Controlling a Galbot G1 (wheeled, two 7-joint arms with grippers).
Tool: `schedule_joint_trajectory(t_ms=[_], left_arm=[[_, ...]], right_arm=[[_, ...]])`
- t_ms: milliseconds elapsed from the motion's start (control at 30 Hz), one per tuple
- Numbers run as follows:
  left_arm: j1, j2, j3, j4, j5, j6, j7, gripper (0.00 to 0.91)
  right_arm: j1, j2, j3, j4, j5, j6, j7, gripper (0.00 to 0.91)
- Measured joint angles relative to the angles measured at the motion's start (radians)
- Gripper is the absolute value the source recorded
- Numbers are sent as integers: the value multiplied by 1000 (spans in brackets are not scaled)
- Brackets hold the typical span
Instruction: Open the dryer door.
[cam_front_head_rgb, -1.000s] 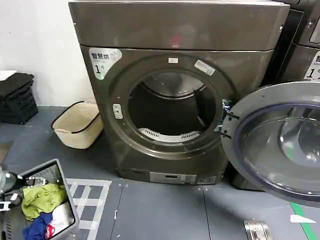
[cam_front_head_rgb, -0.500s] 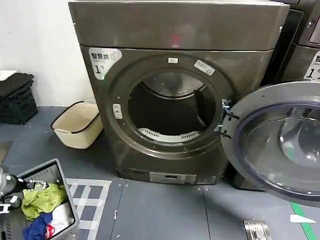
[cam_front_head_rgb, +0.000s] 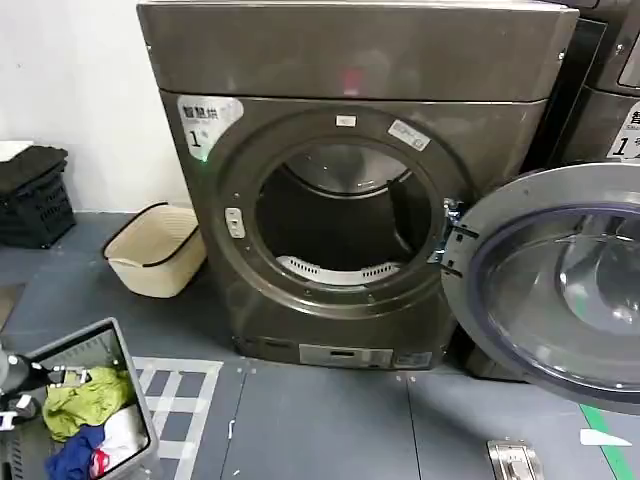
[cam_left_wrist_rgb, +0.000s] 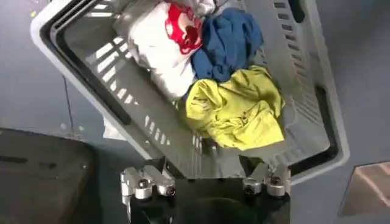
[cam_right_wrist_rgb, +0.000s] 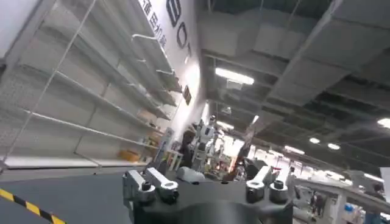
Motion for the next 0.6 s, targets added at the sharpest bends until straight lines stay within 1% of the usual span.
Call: schedule_joint_trajectory(t_ms=[600], left_arm=[[-2,0,5,21,-4,0,-2,907]], right_arm=[[7,2,-6,-2,-12,8,-9,907]])
